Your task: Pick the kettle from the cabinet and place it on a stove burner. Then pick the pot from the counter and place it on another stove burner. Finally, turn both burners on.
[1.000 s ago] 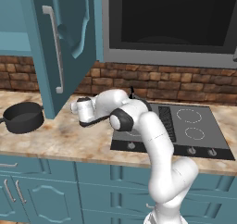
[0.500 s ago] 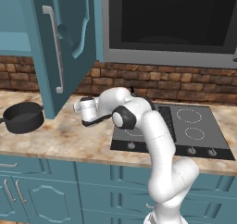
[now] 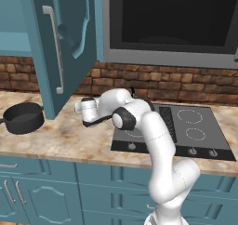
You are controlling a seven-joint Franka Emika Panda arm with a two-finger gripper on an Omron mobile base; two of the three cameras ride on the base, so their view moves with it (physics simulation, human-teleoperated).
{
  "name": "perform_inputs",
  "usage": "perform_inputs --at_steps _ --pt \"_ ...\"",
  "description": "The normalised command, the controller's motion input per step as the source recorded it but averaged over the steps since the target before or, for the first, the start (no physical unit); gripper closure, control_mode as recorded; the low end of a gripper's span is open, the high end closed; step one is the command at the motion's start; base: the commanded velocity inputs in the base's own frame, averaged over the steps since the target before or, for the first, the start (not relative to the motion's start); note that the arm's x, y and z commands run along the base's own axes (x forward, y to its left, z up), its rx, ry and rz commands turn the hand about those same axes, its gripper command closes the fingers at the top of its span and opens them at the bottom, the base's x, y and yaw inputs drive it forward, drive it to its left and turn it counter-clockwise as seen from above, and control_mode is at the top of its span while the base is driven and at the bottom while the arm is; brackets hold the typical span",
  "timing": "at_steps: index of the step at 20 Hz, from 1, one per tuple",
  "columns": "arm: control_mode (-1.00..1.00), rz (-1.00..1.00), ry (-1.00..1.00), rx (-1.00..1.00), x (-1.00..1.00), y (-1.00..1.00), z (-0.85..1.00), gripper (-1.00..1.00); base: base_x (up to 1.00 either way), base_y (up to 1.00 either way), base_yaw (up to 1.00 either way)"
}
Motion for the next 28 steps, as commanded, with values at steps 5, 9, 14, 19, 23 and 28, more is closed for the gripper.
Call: perform_inputs --at_steps 5,9,14,19,23,28 --pt "-1.00 0.00 -0.18 0.01 -0.13 -0.05 -0.33 -1.00 0.00 0.00 0.00" --pt "-1.00 0.00 -0.17 0.01 -0.06 -0.12 -0.23 -1.00 0.00 0.00 0.00" --pt "-1.00 0.00 -0.15 0.02 -0.03 -0.19 -0.19 -1.00 0.00 0.00 0.00" --pt "-1.00 0.00 -0.12 0.02 -0.04 -0.18 -0.24 -1.00 0.00 0.00 0.00" --pt "-1.00 0.00 -0.13 0.03 -0.09 -0.18 -0.31 -1.00 0.00 0.00 0.00" --pt "-1.00 0.00 -0.14 0.04 -0.11 -0.22 -0.31 -1.00 0.00 0.00 0.00"
